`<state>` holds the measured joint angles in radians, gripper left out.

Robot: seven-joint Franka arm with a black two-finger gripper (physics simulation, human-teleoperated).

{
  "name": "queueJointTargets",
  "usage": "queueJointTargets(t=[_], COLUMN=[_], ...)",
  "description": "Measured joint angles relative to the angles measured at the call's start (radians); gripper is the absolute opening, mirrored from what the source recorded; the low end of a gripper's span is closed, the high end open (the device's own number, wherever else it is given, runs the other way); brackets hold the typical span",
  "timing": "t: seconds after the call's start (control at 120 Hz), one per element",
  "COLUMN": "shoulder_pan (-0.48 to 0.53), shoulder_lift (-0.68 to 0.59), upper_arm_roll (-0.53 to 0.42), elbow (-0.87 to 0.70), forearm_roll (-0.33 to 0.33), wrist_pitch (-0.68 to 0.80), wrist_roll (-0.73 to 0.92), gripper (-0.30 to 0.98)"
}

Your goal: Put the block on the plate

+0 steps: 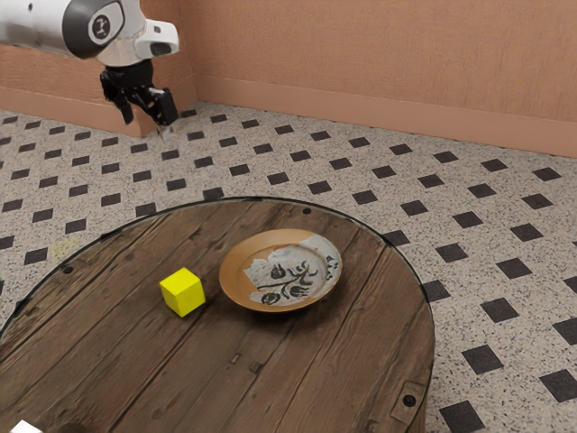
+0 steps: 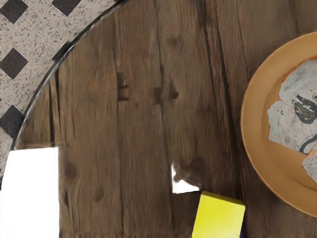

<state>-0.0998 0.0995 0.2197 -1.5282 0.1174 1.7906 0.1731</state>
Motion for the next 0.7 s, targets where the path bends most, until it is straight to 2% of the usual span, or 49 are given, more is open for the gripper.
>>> queueJointTargets(t=[0.1, 0.275, 0.392, 0.7], shoulder_pan=[-0.002, 0.0, -0.006, 0.014], shoulder_lift=[0.0, -0.013, -0.019, 0.077], upper_arm_roll=[0.003, -0.011, -0.014, -0.028], elbow=[-0.009, -0.356, -0.493, -0.538], forearm_roll=[-0.003, -0.002, -0.002, -0.038], wrist_pitch=[-0.043, 0.107, 0.223, 0.42], wrist_roll=[0.006, 0.032, 0.047, 0.08], gripper=[0.69, 0.69, 0.69, 0.69])
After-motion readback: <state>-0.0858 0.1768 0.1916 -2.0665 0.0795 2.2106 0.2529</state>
